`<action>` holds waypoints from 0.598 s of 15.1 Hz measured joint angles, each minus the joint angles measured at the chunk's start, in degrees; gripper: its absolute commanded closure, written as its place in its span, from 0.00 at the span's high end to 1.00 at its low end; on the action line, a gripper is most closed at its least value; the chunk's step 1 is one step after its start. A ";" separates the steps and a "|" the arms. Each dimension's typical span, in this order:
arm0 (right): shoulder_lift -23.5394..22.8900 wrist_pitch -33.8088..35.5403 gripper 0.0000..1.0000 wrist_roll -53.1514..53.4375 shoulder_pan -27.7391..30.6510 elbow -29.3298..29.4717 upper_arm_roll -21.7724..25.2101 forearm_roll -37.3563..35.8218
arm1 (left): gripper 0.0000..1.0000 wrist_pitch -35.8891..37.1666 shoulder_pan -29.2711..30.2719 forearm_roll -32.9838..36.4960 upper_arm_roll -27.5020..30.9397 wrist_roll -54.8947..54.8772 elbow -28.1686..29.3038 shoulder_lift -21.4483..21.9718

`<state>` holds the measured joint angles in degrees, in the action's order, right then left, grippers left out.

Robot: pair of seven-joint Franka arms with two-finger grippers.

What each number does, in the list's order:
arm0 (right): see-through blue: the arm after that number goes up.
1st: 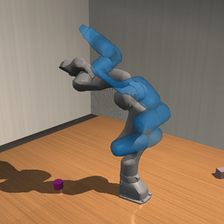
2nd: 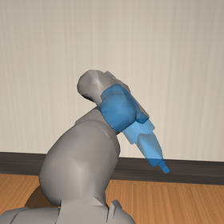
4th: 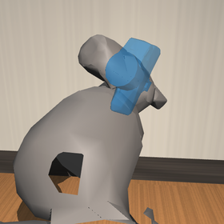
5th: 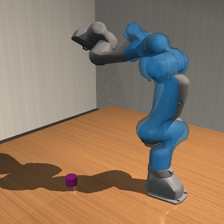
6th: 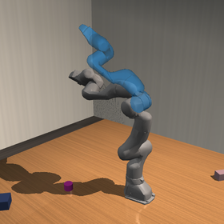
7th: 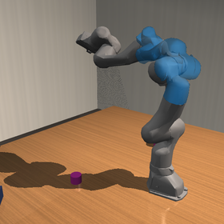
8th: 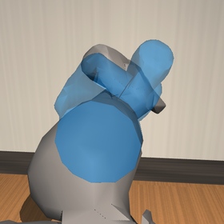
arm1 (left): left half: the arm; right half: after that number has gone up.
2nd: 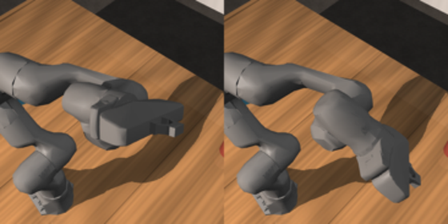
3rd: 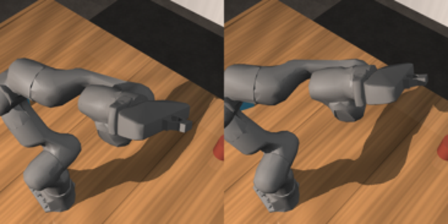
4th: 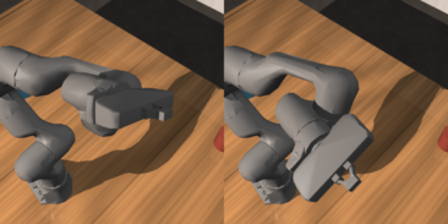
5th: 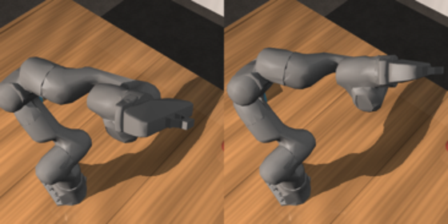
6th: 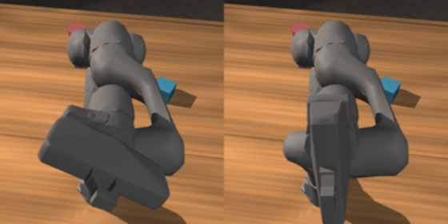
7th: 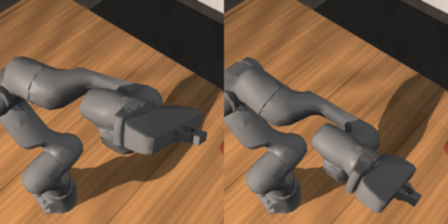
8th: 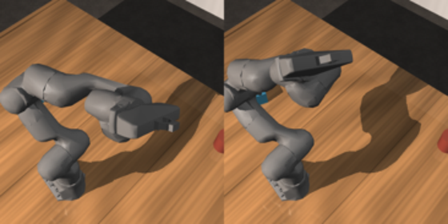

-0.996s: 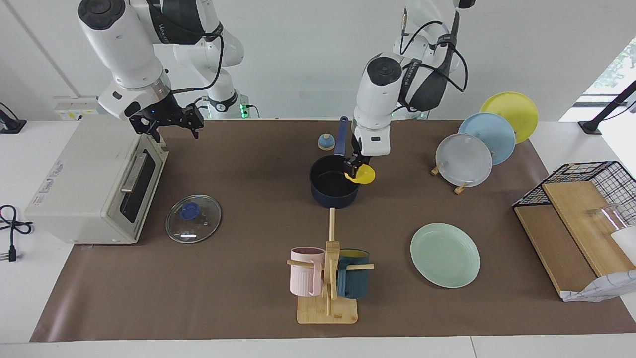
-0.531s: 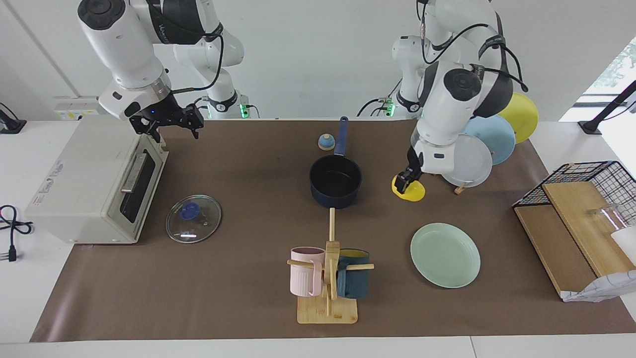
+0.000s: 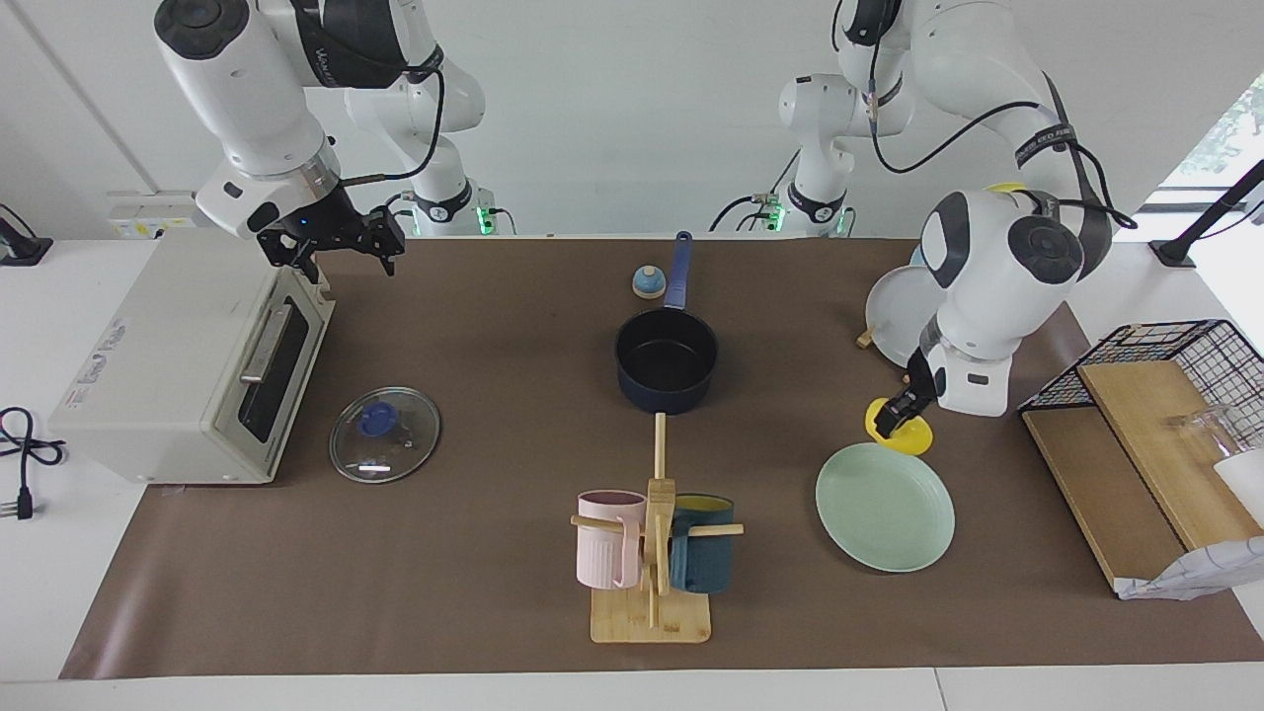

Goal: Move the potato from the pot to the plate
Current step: 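Carry the potato over the pale green plate with the left gripper, then lower the potato onto the plate and open the left gripper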

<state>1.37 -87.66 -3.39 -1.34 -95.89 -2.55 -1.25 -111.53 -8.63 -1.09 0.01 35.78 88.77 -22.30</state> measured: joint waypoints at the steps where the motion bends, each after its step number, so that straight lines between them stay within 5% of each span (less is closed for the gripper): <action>1: 0.00 0.00 1.00 0.00 0.00 0.00 0.00 0.00 | 0.00 -0.19 0.33 0.57 0.00 -0.47 -1.99 -2.08; 7: 0.00 0.00 1.00 0.00 0.00 0.00 0.00 0.00 | 0.02 -7.96 0.37 3.42 -0.35 -0.96 -5.94 -9.40; 9: 0.00 0.00 1.00 0.00 0.00 0.00 0.00 0.00 | 0.20 -8.73 0.17 3.45 -0.51 -1.06 -5.90 -10.28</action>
<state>1.37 -87.66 -3.40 -1.34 -95.89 -2.55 -1.25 -120.26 -8.46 2.36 -0.50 34.72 82.87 -32.57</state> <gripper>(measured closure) 0.000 0.366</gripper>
